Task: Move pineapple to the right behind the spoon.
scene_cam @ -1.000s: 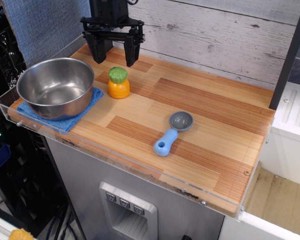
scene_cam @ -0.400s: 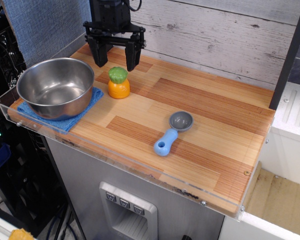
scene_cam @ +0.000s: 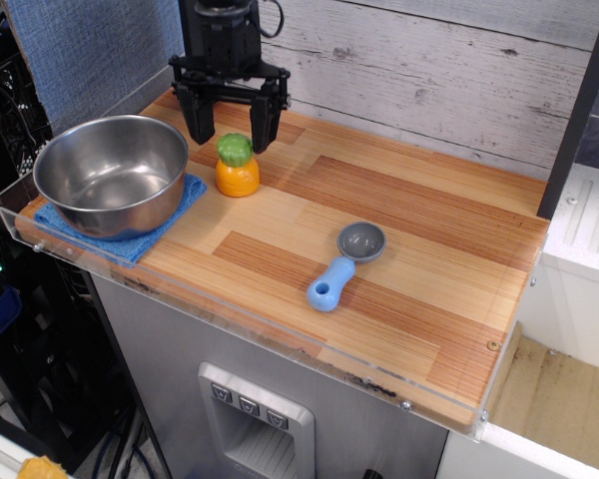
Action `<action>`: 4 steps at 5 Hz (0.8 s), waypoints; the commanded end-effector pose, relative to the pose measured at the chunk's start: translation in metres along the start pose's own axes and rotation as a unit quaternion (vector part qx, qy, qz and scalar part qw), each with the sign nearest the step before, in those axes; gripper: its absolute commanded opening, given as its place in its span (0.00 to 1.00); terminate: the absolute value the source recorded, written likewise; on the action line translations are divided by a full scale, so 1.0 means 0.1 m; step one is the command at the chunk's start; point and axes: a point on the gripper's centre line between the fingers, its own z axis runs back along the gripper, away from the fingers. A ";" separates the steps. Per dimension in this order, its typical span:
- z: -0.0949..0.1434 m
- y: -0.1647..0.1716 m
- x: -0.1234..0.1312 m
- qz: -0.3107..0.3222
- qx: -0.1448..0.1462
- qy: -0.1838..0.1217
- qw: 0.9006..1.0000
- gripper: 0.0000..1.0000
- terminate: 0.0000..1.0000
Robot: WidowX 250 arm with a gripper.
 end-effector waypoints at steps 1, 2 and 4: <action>0.14 -0.02 0.08 0.001 0.009 -0.019 1.000 1.00 0.00; 0.12 -0.02 0.08 -0.004 0.010 -0.015 1.000 0.00 0.00; 0.19 0.00 0.06 -0.003 0.002 -0.020 1.000 0.00 0.00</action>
